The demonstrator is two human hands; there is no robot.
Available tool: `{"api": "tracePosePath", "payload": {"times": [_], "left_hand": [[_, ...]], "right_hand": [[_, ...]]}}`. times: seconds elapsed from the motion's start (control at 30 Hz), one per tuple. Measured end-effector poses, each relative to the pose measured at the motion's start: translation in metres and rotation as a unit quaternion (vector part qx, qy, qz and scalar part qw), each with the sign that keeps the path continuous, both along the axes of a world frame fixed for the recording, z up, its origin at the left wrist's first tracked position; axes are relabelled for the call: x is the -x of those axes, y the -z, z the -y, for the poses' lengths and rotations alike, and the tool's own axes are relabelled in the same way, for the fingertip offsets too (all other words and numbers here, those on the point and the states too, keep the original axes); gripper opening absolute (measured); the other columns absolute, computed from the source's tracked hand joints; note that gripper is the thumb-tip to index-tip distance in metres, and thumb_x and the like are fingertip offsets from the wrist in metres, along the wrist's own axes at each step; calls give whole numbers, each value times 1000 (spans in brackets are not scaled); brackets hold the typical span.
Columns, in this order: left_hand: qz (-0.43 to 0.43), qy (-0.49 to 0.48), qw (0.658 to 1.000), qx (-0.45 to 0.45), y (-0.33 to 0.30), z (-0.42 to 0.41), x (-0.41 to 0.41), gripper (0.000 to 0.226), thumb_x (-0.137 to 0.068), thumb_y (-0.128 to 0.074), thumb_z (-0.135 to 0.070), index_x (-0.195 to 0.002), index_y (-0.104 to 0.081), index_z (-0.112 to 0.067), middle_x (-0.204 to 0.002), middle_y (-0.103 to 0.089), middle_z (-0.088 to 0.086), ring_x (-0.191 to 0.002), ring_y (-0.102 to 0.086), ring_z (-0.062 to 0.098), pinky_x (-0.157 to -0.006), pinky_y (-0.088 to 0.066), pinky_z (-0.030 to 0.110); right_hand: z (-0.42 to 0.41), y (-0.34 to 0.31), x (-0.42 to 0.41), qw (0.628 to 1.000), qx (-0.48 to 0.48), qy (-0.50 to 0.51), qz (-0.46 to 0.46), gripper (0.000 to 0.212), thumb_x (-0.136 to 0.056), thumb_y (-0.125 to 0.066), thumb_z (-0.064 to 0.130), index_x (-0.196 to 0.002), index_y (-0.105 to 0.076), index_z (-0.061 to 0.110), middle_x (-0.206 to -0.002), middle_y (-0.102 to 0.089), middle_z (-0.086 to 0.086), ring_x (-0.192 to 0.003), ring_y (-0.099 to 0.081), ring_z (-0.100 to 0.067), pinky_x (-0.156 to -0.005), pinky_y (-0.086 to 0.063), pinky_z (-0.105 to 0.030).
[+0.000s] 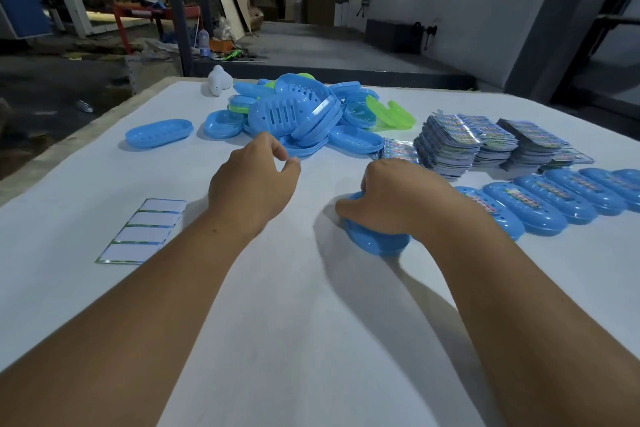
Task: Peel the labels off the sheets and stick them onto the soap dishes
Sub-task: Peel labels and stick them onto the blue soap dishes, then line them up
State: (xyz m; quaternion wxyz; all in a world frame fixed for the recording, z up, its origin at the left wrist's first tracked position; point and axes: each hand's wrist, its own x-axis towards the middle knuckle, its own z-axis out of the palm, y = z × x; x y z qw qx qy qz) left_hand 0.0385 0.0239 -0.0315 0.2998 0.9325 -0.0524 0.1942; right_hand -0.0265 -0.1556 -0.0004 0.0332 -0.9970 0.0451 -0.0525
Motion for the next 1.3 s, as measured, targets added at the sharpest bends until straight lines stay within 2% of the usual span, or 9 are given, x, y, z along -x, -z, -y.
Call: {"api": "tracePosePath", "payload": {"times": [0.1,0.23,0.3,0.43,0.77,0.9,1.07,1.17,1.3], "left_hand": [[-4,-1,1000,-2,0,0,0,21,-93,-54,-52,-94,-52,-32,-76,-61,-8,-73,-58,15,-62,-41,33],[-15,0,1000,-1,1,0,0,21,-92,-54,-53,-91,-52,-32,-78,-62,-8,-73,-57,14,-62,-40,33],[-19,-1,1000,-1,1,-1,0,21,-92,-54,-53,-90,-51,-32,-79,-62,-8,-77,-58,17,-65,-42,33],[-30,-2,1000,-5,-1,-2,1,20,-92,-55,-52,-88,-51,-32,-79,-62,-8,-73,-56,13,-66,-41,33],[-25,18,999,-30,-5,-2,6,14,-95,-57,-40,-101,-58,-27,-87,-66,0,-82,-59,19,-70,-43,33],[7,47,998,-43,-5,1,-3,26,-99,-53,-31,-122,-61,-23,-120,-58,3,-108,-55,21,-92,-48,38],[-40,45,982,-182,-5,10,-26,48,-101,-46,-34,-148,-40,-27,-150,-38,6,-134,-36,29,-109,-37,47],[-74,32,977,-197,-3,12,-35,50,-98,-49,-46,-145,-42,-29,-148,-39,7,-134,-36,29,-107,-37,47],[-19,19,987,-157,1,15,-38,30,-96,-56,-41,-122,-56,-27,-129,-52,4,-120,-46,26,-98,-43,42]], "right_hand": [[7,-4,3,1000,-16,18,-4,46,-77,-58,59,-62,-51,16,-68,-49,2,-65,-49,-20,-51,-28,-27],[11,-7,5,999,-15,33,-11,35,-80,-61,49,-70,-52,16,-78,-51,1,-81,-53,-31,-59,-34,-30],[14,-9,5,999,-19,42,-15,25,-81,-63,39,-94,-64,18,-100,-59,-3,-96,-56,-33,-70,-43,-32],[22,-12,5,998,-18,54,-18,48,-80,-59,15,-128,-60,19,-130,-56,-8,-118,-53,-35,-89,-49,-38],[16,-6,-1,998,-50,25,19,37,-81,-57,8,-116,-68,14,-116,-62,-9,-109,-55,-35,-88,-52,-38],[9,0,-8,998,-52,-11,32,35,-83,-59,9,-116,-69,16,-119,-63,-8,-115,-55,-34,-97,-49,-41],[14,1,-13,994,-94,-22,41,51,-85,-56,11,-134,-61,27,-133,-60,-2,-125,-52,-31,-101,-48,-40],[14,3,-14,992,-108,-30,52,50,-86,-56,12,-132,-61,28,-132,-61,-2,-123,-53,-30,-100,-49,-40],[14,6,-16,991,-121,-35,53,47,-86,-57,14,-131,-62,28,-130,-62,-1,-121,-55,-27,-96,-50,-37]]}}
